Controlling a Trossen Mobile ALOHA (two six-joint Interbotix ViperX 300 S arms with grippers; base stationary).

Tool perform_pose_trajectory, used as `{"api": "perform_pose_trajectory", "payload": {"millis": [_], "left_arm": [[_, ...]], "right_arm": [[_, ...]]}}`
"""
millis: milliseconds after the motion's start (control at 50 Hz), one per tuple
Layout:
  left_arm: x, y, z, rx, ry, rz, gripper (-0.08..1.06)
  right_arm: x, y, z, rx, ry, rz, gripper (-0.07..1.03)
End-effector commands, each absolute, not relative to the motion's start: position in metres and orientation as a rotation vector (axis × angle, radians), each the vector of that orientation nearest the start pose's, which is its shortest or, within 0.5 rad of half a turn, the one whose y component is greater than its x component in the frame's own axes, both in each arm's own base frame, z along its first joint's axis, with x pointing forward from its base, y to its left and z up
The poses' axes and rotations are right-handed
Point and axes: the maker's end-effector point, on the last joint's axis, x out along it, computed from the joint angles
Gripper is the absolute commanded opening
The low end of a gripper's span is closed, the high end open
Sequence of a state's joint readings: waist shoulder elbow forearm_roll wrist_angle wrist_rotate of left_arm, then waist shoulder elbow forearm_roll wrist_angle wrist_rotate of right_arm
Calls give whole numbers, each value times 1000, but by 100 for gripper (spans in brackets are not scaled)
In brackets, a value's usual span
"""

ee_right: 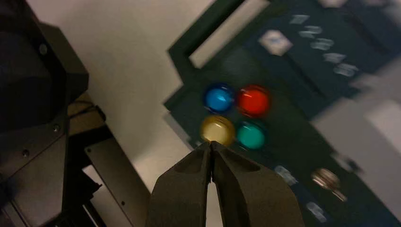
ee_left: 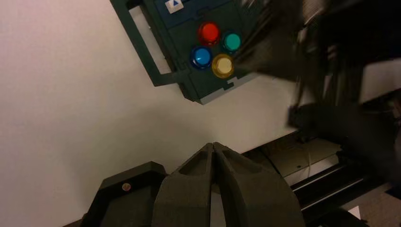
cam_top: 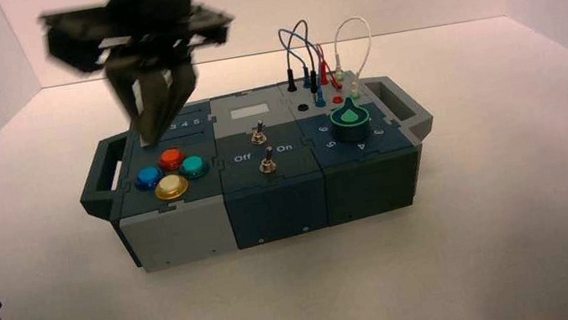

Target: Push the yellow button with the right gripper.

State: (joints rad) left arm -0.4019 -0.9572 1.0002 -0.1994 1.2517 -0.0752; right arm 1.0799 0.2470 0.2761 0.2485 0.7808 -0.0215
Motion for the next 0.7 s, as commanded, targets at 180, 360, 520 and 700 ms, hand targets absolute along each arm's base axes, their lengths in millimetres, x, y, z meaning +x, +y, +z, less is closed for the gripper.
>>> {"api": "perform_pose_trajectory", "payload": {"millis": [180,360,520,700], "left_arm": [[114,-83,171,31,1316,-411,-3],[113,-83,173,31,1313,-413,-3],[114,-83,173,32,1311,-412,-3],[114,-83,173,32,1315,-410,-3]], "right_arm": [[179,414,90,-461,1317,972,-2],[176,406,78,-471,1342,956,-2],[178,403,72,-469,1350,944,-2],[186,399,67,-455,1357,922,-2]]}}
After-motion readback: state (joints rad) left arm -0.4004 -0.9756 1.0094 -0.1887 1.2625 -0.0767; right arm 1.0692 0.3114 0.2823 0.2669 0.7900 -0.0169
